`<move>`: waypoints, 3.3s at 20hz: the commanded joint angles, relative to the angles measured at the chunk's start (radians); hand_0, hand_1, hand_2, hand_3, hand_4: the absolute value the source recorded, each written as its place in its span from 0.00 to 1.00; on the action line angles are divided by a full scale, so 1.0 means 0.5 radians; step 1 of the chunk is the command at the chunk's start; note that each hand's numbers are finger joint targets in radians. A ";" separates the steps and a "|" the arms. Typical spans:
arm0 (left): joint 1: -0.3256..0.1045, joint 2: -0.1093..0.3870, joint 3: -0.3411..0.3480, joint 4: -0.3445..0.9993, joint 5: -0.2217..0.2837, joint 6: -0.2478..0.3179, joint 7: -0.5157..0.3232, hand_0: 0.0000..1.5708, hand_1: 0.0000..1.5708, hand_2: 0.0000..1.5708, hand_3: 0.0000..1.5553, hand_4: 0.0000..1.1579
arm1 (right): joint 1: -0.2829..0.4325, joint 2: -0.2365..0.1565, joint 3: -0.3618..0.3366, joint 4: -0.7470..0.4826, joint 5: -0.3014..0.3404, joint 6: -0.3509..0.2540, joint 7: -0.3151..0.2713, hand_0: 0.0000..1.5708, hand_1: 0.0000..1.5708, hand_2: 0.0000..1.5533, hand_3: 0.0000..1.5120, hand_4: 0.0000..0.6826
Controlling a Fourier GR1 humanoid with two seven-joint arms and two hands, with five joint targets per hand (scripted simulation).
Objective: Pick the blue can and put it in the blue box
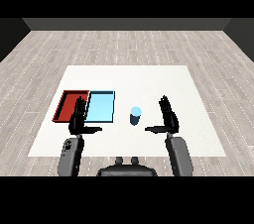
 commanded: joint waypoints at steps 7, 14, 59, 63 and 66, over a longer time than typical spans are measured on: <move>-0.055 -0.039 -0.019 0.033 0.014 0.040 -0.025 0.00 0.00 0.00 0.00 0.00 | 0.169 -0.008 -0.006 0.184 0.022 0.078 -0.311 0.00 0.00 0.00 0.00 0.00; 0.068 -0.039 -0.069 0.069 -0.007 0.006 -0.144 0.00 0.00 0.00 0.00 0.00 | -0.176 -0.066 -0.133 0.340 -0.172 0.101 0.007 0.00 0.00 0.00 0.00 0.00; 0.045 0.049 0.017 -0.094 0.142 -0.025 -0.017 0.00 0.00 0.00 0.00 0.00 | -0.602 0.019 0.343 1.291 -0.554 -0.266 -0.372 0.00 0.00 0.00 0.00 0.00; -0.006 -0.033 -0.029 -0.063 0.061 0.103 -0.022 0.00 0.00 0.00 0.00 0.00 | -0.735 0.019 0.451 1.431 -0.696 -0.382 -0.435 0.00 0.00 0.00 0.00 0.00; 0.062 0.054 0.047 -0.133 0.120 0.017 -0.016 0.00 0.00 0.00 0.00 0.00 | -0.659 0.019 0.533 1.317 -0.707 -0.441 -0.416 0.00 0.00 0.00 0.00 0.00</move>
